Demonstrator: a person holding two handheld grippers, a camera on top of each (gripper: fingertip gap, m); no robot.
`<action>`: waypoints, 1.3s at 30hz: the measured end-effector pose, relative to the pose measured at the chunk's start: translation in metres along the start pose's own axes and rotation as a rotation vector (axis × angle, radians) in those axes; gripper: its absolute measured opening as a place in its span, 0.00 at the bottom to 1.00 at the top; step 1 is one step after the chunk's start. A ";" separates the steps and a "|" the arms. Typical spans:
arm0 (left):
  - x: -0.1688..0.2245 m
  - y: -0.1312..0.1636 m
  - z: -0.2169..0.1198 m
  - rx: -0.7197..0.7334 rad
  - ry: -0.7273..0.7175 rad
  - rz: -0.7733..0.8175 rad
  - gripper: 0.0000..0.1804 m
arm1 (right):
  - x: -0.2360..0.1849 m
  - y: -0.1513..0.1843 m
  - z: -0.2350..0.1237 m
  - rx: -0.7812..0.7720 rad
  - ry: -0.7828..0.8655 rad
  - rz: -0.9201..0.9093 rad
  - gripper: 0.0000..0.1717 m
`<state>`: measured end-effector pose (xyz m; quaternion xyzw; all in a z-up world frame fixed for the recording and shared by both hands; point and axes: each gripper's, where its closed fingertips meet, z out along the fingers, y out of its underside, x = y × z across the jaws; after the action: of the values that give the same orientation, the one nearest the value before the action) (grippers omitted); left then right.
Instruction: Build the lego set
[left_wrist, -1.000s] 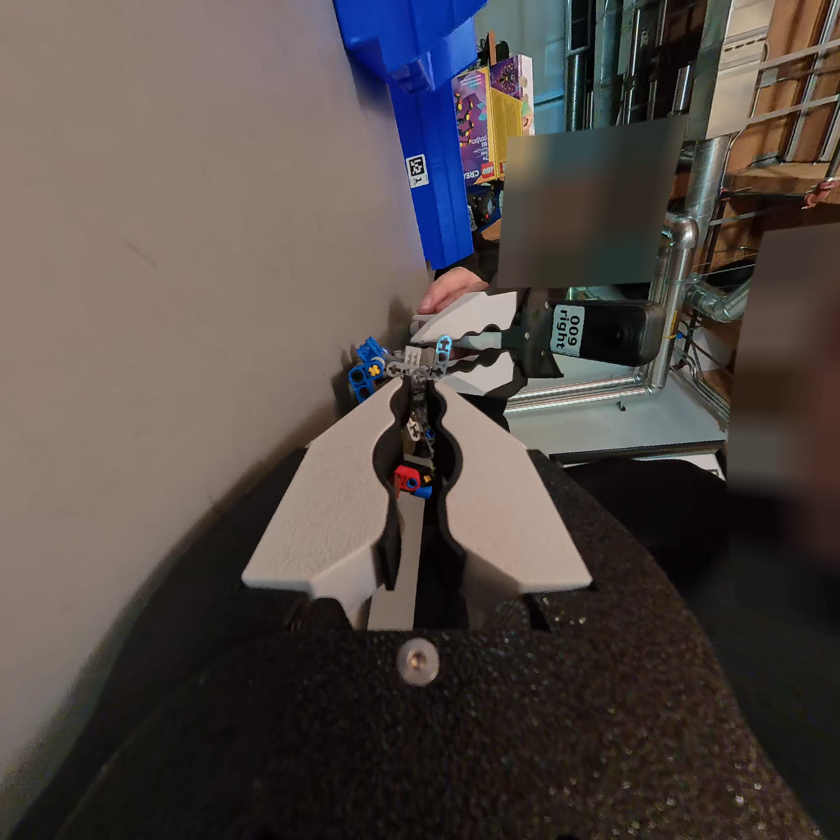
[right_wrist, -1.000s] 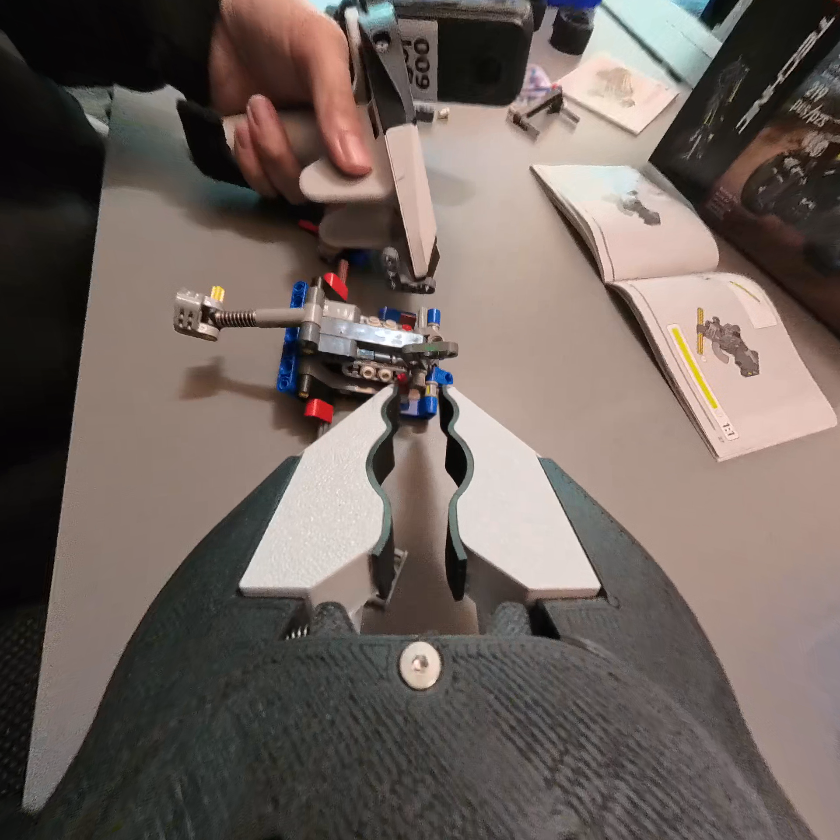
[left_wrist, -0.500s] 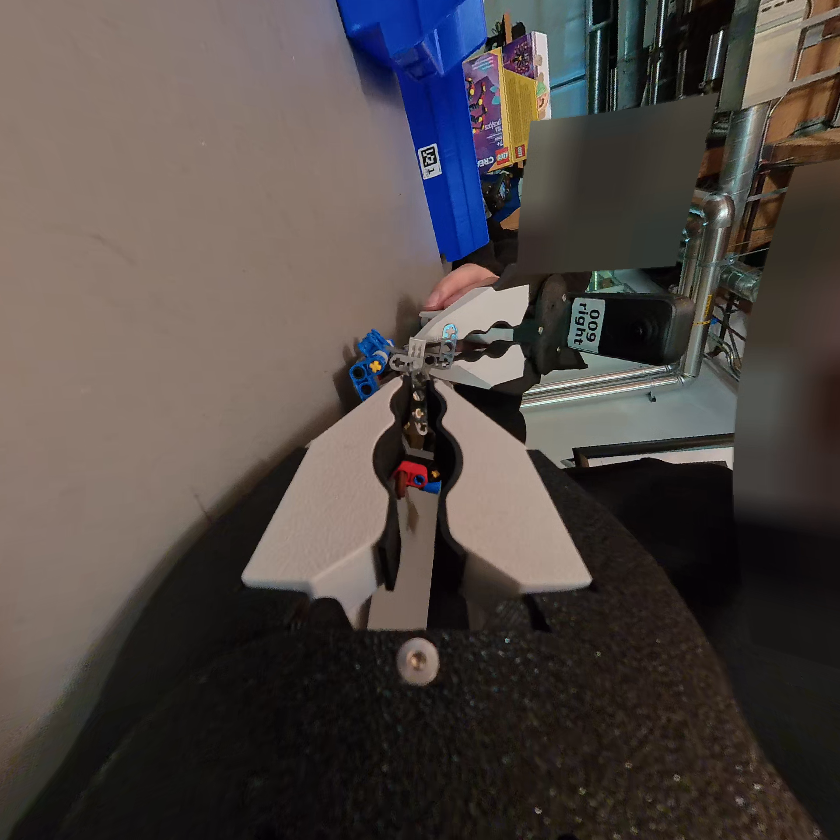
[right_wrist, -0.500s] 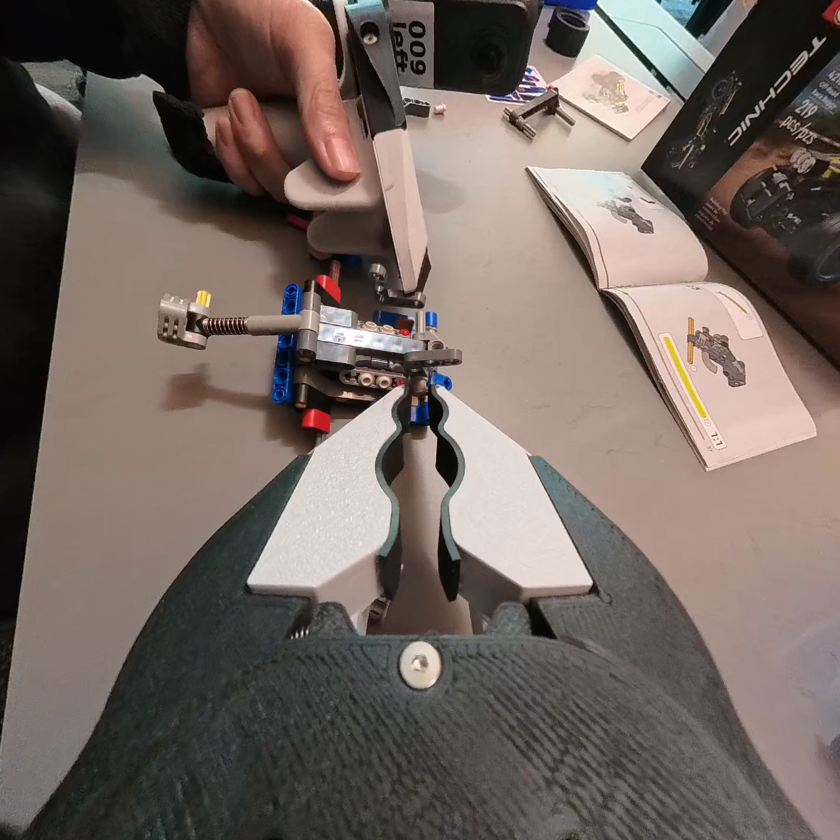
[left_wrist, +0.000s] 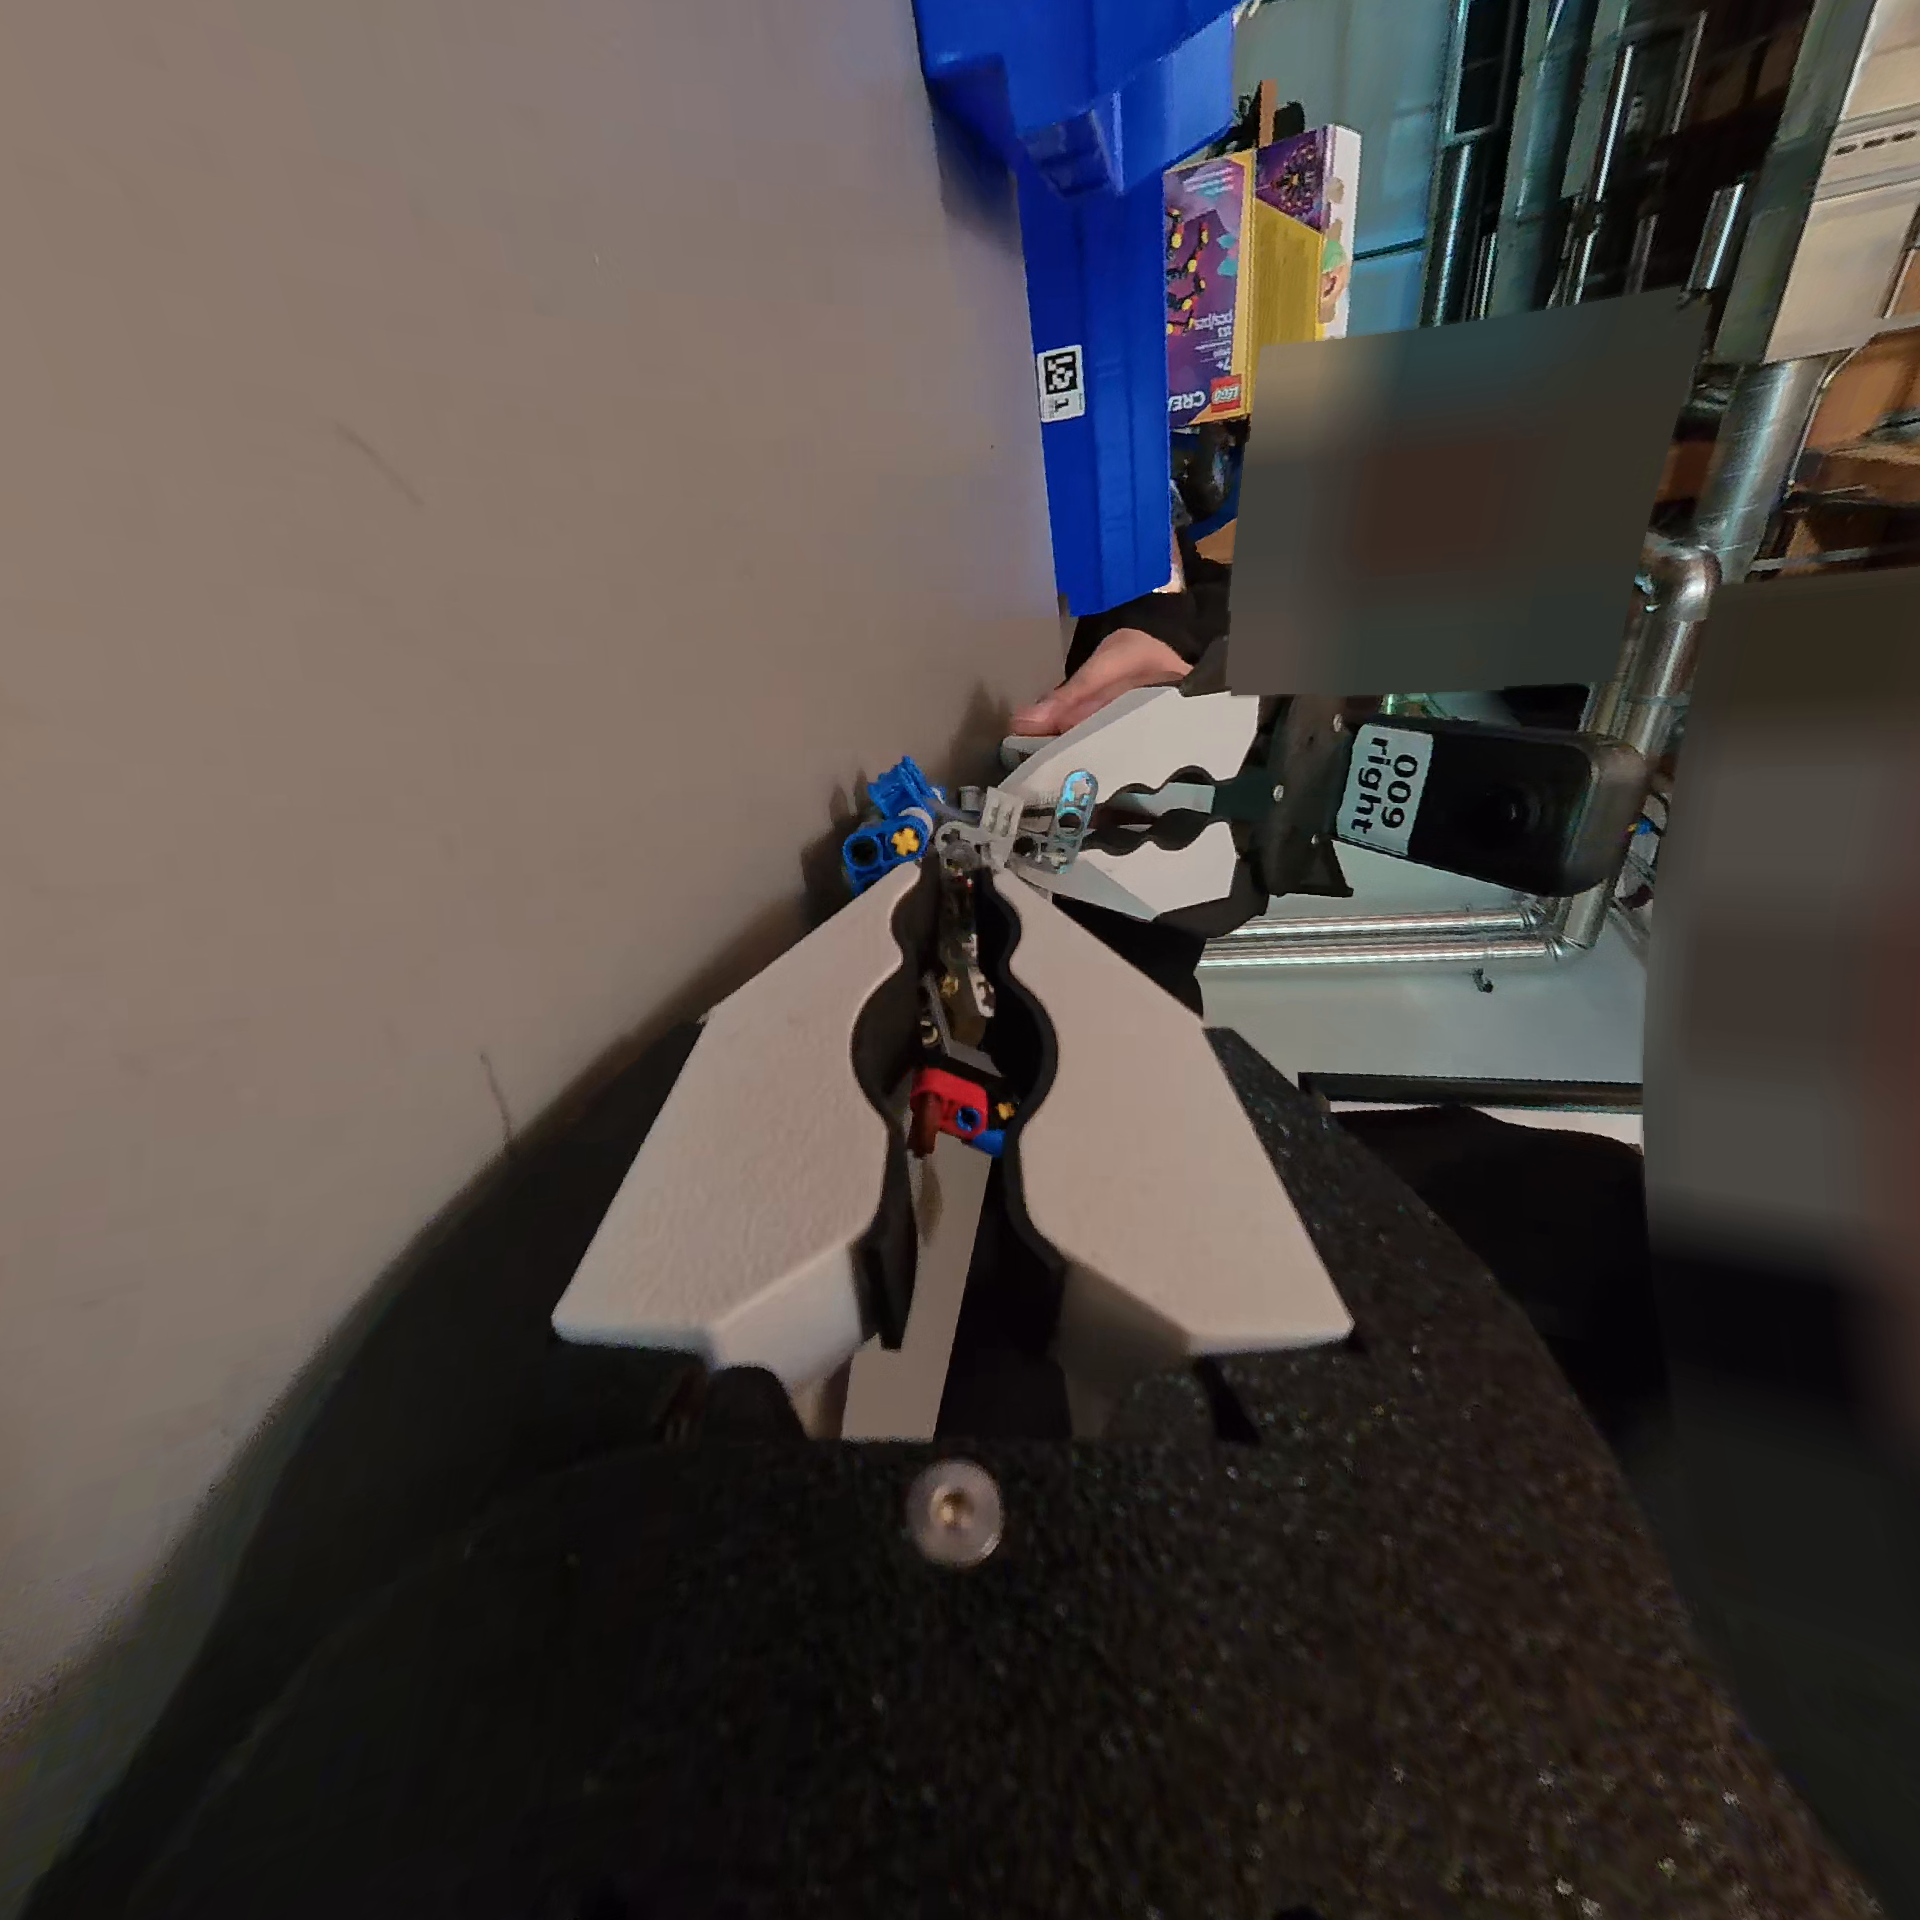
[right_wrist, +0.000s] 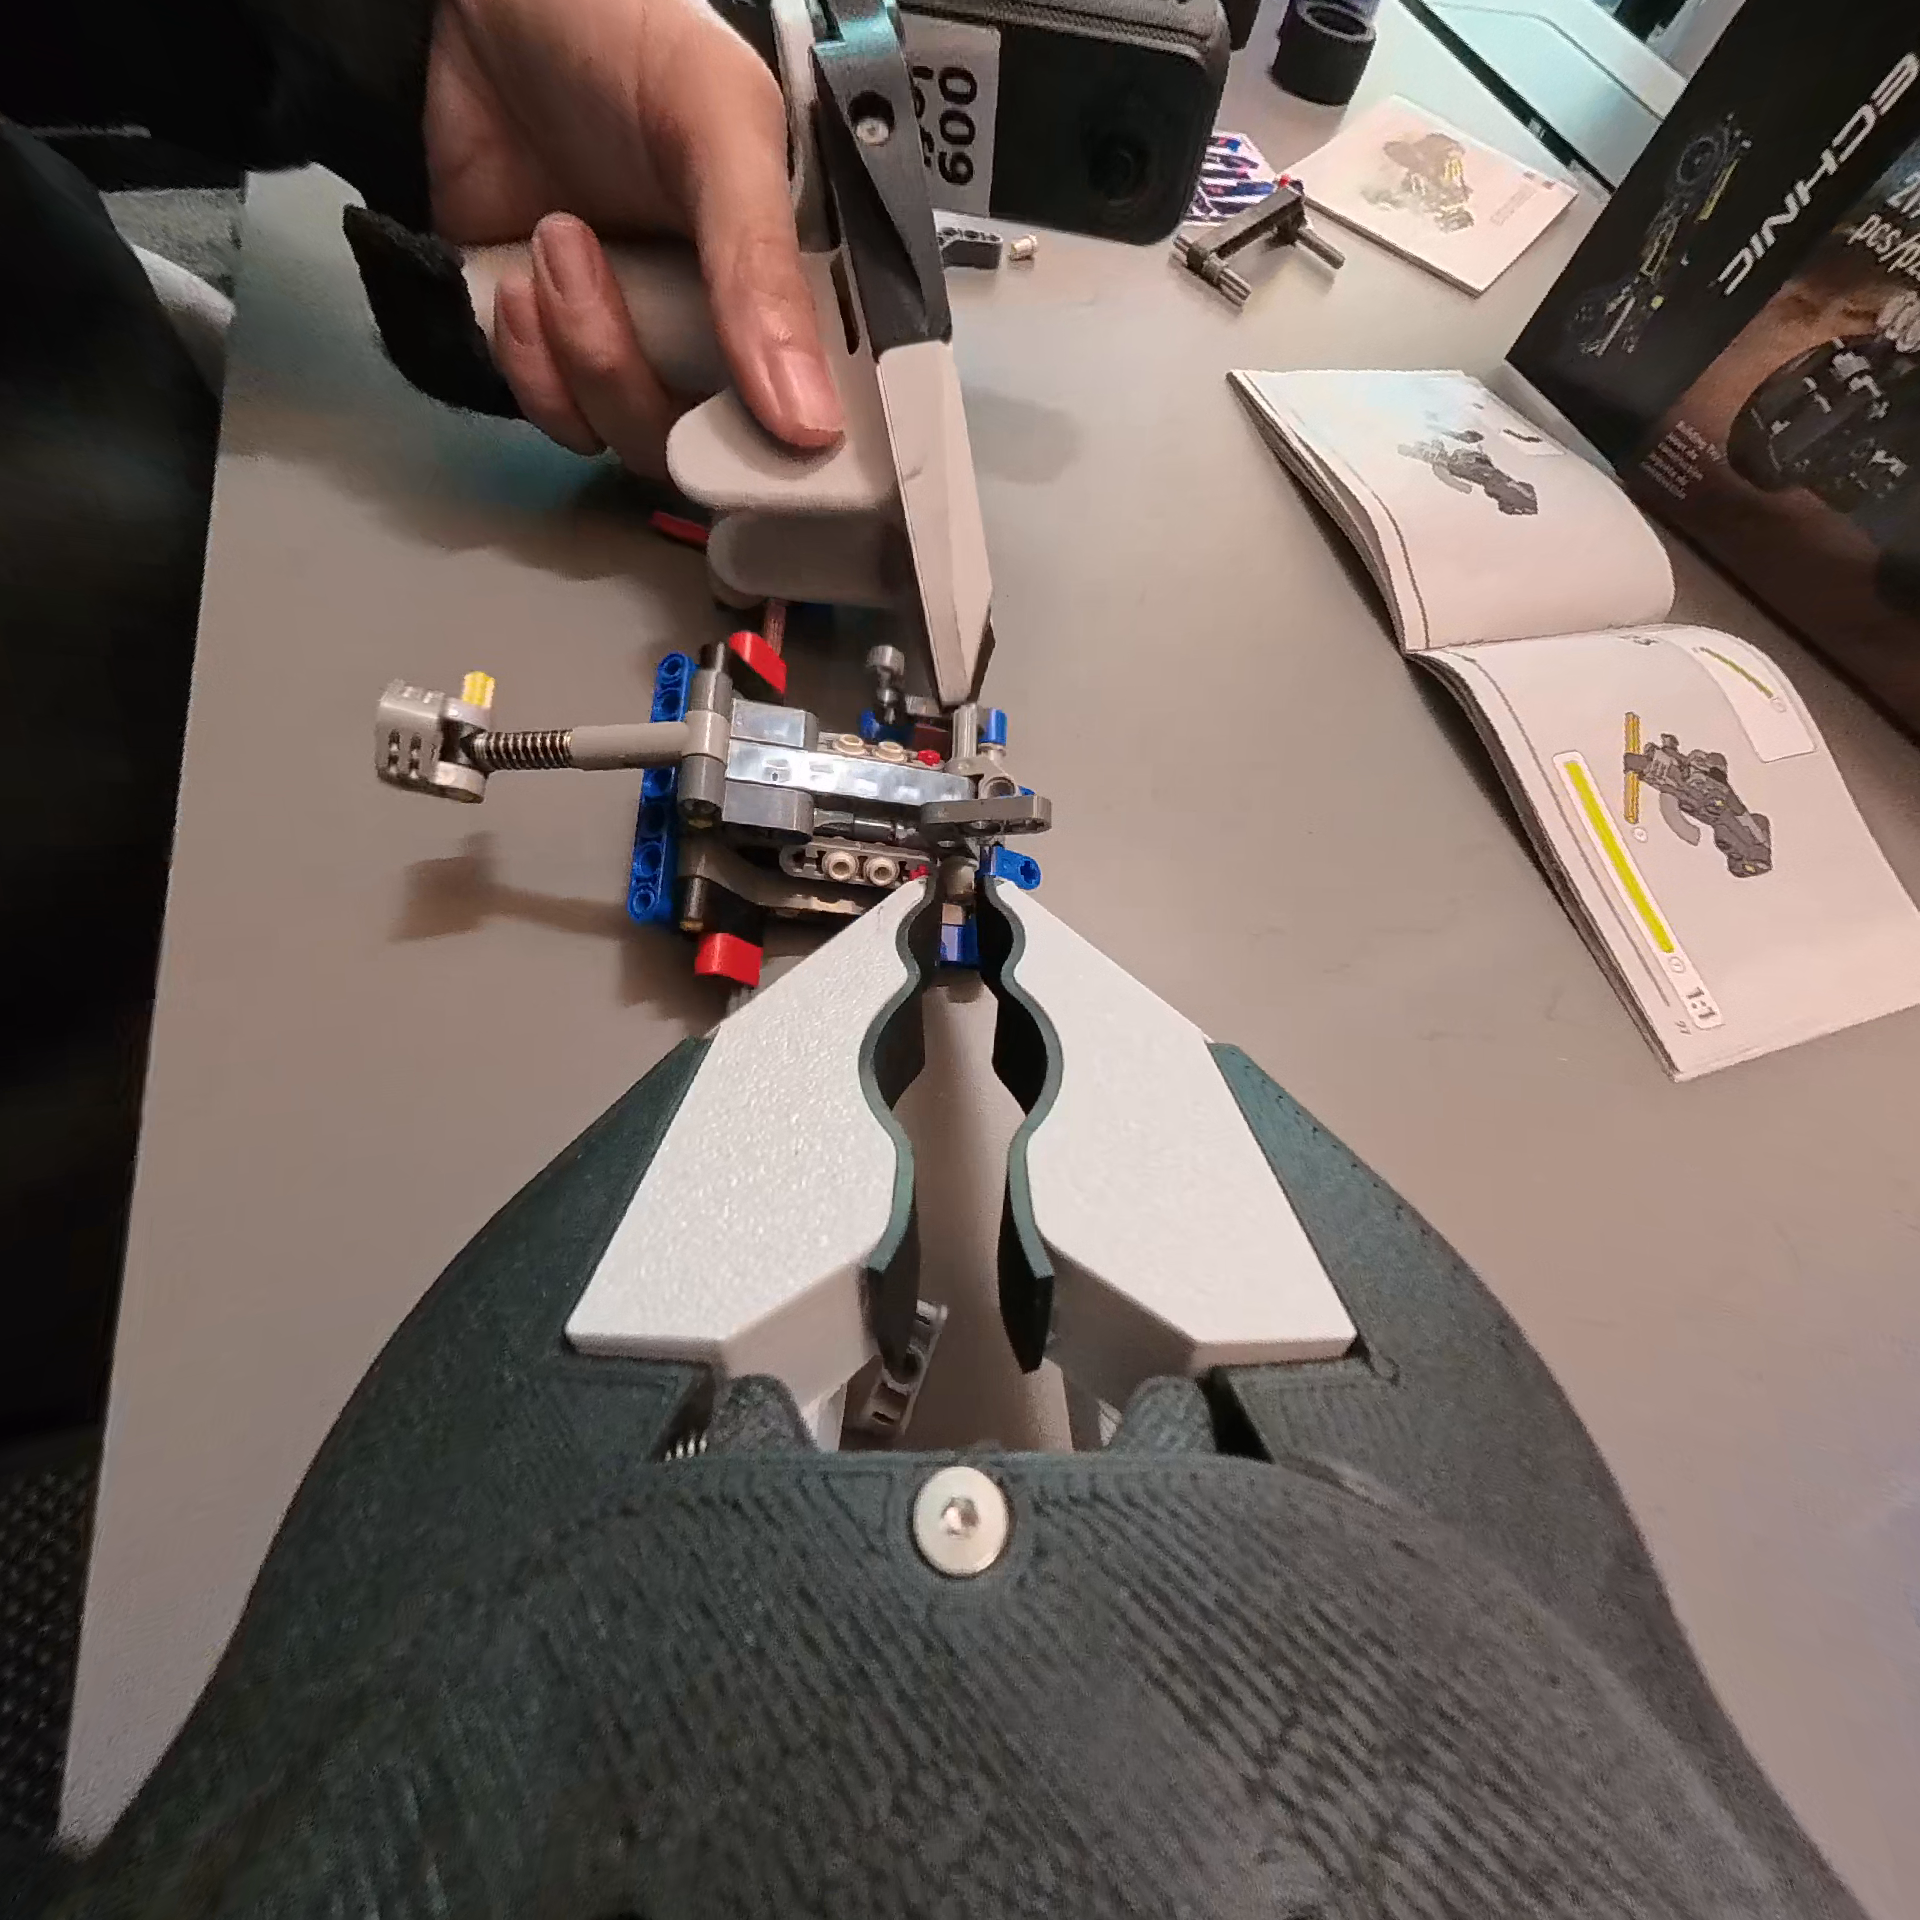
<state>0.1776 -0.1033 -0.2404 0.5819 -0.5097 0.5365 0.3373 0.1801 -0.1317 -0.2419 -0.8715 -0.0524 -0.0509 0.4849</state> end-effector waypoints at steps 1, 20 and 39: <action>0.000 0.000 0.000 0.006 -0.005 -0.004 0.02 | -0.001 0.000 0.000 0.000 -0.003 0.002 0.02; 0.008 -0.002 -0.003 0.021 -0.060 0.030 0.02 | -0.002 -0.001 0.002 -0.006 0.005 0.014 0.02; 0.007 0.002 -0.004 -0.155 -0.113 0.110 0.02 | -0.002 -0.001 0.003 -0.009 0.004 0.012 0.02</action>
<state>0.1743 -0.1017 -0.2331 0.5547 -0.5990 0.4794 0.3219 0.1776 -0.1288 -0.2427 -0.8739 -0.0457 -0.0501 0.4813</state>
